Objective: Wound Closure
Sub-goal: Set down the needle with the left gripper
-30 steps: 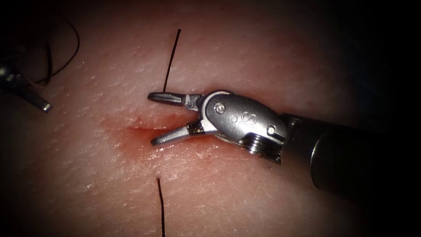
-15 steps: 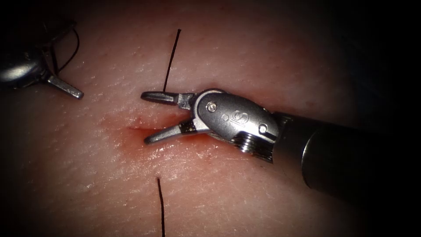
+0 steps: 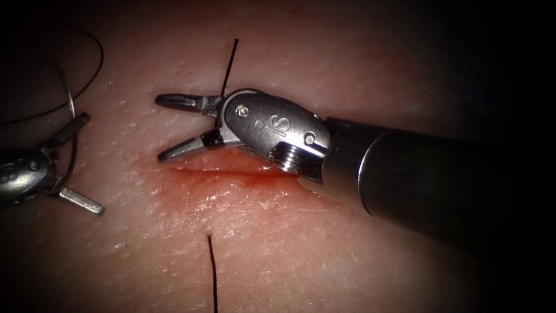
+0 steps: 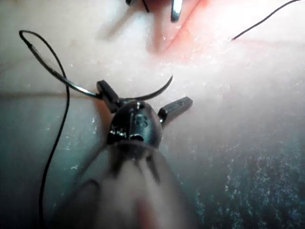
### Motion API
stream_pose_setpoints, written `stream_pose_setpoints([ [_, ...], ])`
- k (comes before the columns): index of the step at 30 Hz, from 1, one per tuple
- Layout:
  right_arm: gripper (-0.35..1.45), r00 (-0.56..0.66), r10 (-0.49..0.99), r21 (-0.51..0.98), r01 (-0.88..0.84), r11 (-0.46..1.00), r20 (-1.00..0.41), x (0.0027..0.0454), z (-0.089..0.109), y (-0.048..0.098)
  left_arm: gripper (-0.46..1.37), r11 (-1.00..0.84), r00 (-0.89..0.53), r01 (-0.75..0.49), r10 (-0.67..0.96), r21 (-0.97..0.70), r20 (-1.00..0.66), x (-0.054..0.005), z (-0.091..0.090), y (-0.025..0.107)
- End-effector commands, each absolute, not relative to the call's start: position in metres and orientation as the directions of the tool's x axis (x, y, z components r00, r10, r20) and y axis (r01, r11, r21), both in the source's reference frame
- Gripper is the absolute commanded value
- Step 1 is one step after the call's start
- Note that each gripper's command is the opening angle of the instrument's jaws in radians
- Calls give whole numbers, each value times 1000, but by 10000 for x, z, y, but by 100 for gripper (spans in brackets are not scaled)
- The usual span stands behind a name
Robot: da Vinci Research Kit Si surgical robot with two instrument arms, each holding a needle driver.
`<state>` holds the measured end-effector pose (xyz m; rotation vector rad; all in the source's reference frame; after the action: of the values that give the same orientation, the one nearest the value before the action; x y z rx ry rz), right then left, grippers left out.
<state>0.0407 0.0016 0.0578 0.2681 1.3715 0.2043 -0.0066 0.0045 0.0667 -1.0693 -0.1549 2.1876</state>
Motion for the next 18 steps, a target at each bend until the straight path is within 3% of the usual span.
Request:
stream_pose_setpoints([
  [1, 82, 187, 297, 305, 16, 952, -936, 405, 578, 16, 136, -748, -453, -538, 645, -387, -616, -66, 663, 43],
  [6, 81, 187, 295, 303, 19, 953, -937, 403, 578, 14, 136, -738, -544, -595, 661, -318, -516, -54, 656, 35],
  [11, 83, 188, 288, 297, 20, 955, -939, 406, 583, 11, 136, -719, -476, -613, 668, -329, -572, -39, 643, 37],
  [18, 87, 186, 285, 294, 27, 955, -940, 405, 582, 9, 136, -719, -515, -627, 671, -299, -534, -18, 632, 32],
])
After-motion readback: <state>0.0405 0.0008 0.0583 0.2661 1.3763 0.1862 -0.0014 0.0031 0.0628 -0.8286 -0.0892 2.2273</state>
